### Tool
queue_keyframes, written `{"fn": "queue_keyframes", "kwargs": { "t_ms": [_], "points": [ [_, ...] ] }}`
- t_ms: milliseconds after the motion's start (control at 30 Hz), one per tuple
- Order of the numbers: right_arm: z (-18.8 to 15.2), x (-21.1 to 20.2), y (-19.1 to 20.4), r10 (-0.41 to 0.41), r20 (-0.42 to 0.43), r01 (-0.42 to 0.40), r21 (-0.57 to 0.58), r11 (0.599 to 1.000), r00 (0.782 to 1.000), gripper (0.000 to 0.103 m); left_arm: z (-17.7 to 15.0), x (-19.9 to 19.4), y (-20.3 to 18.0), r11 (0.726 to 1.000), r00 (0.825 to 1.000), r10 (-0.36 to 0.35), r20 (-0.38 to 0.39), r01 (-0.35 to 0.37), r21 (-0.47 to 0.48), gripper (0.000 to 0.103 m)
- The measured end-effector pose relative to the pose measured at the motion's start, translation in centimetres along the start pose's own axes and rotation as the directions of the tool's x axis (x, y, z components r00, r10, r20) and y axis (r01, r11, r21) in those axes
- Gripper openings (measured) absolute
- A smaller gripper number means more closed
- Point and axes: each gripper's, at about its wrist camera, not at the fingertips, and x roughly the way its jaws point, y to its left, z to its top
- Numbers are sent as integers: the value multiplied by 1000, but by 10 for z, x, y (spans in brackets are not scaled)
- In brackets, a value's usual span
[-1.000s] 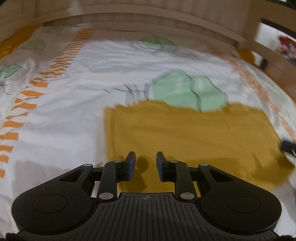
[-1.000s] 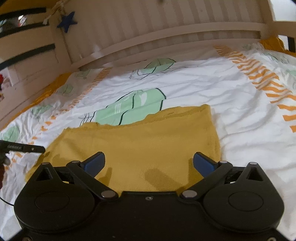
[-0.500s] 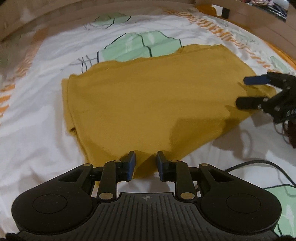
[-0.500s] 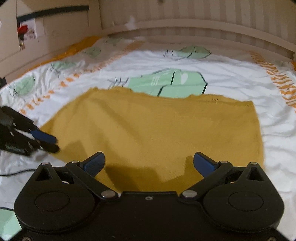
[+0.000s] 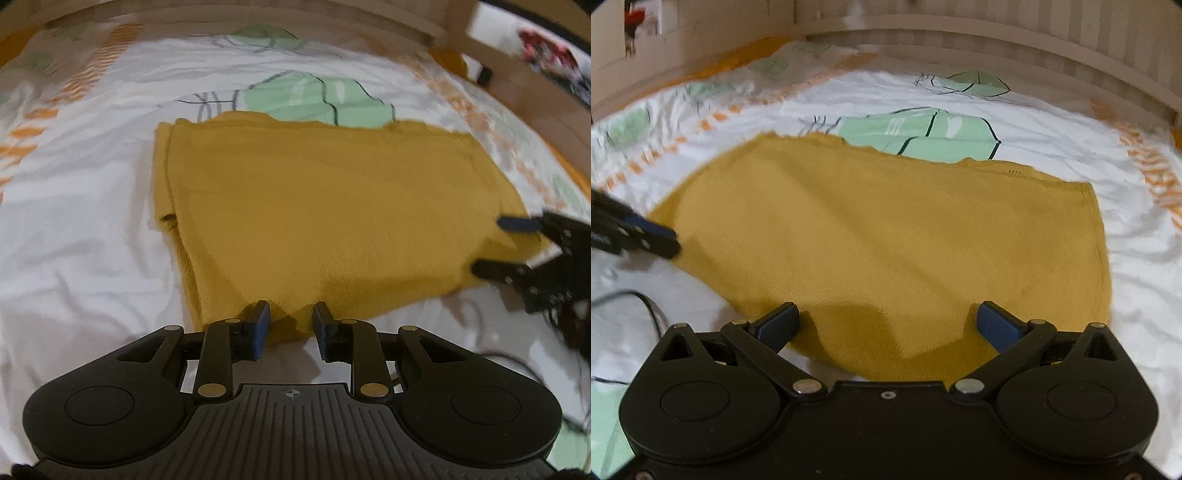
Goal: Fold small clothes
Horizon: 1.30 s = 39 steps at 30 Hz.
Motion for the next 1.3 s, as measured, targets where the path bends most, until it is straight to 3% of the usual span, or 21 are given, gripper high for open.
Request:
{"fn": "queue_keyframes", "kwargs": {
  "t_ms": [133, 300, 433, 633, 733, 867, 1033, 1300],
  "points": [
    [-5, -25, -25, 62, 67, -74, 196, 978, 996, 102, -8, -1, 5, 996, 998, -28, 58, 33, -88, 36],
    [-12, -55, -65, -10, 161, -58, 413, 909, 987, 102, -3, -3, -1, 998, 999, -1, 46, 4, -69, 37],
    [-14, -55, -97, -51, 141, -30, 520, 854, 989, 103, -3, -4, -4, 998, 999, 13, 50, -10, -57, 37],
    [-24, -26, -129, 7, 65, -45, 607, 793, 998, 103, 11, -19, -5, 988, 997, -3, 82, 16, -153, 37],
    [-29, -20, -134, 42, 112, -102, 617, 780, 993, 103, 29, -18, -12, 981, 995, -31, 92, 48, -186, 38],
    [-37, -21, -137, 65, 163, -154, 621, 769, 984, 103, 60, 3, -31, 985, 997, 11, 70, 1, -171, 38],
    [-45, -23, -143, 83, 214, -202, 627, 752, 973, 103, 91, 40, -51, 986, 999, -4, 54, 13, -169, 38],
    [-44, -22, -144, 91, 215, -209, 626, 752, 972, 103, 103, 87, -62, 989, 1000, 6, -10, -7, -149, 38]
  ]
}}
